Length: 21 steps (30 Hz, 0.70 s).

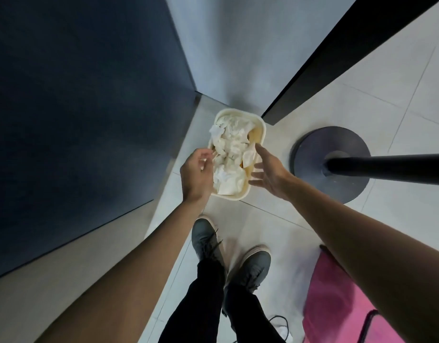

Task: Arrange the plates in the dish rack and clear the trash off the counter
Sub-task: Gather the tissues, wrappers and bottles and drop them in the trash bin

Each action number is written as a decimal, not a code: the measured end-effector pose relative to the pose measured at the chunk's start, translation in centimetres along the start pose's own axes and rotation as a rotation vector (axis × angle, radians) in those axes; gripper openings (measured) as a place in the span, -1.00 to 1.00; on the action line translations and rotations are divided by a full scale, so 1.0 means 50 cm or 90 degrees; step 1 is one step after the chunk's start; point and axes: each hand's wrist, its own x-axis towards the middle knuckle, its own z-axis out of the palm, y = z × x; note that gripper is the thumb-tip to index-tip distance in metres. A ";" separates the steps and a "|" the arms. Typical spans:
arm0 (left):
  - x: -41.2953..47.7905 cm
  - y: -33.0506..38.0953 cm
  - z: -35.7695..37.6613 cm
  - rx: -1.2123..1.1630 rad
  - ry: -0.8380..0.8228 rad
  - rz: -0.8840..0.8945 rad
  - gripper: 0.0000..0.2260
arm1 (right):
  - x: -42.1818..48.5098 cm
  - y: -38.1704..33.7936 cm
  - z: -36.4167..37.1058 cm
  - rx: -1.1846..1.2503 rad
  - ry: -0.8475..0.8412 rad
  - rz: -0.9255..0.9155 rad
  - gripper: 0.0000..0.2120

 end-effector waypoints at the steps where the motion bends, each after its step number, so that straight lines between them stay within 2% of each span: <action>1: -0.015 0.014 -0.013 -0.018 -0.014 -0.017 -0.86 | -0.018 -0.002 -0.003 -0.023 -0.002 0.007 -0.50; 4: -0.066 0.043 -0.045 -0.033 -0.098 -0.089 -0.81 | -0.070 0.004 -0.003 -0.144 0.033 0.009 -0.54; 8: -0.131 0.115 -0.091 -0.018 -0.152 -0.106 -0.79 | -0.156 -0.005 -0.001 -0.393 0.034 -0.113 -0.77; 12: -0.216 0.193 -0.148 -0.007 -0.145 -0.138 -0.78 | -0.291 -0.016 0.023 -0.550 0.004 -0.165 -0.78; 17: -0.340 0.284 -0.242 -0.005 -0.134 -0.082 -0.86 | -0.477 -0.029 0.042 -0.688 -0.035 -0.376 -0.85; 21: -0.445 0.393 -0.325 -0.004 -0.059 -0.031 -0.88 | -0.619 -0.052 0.054 -0.699 -0.032 -0.536 -0.94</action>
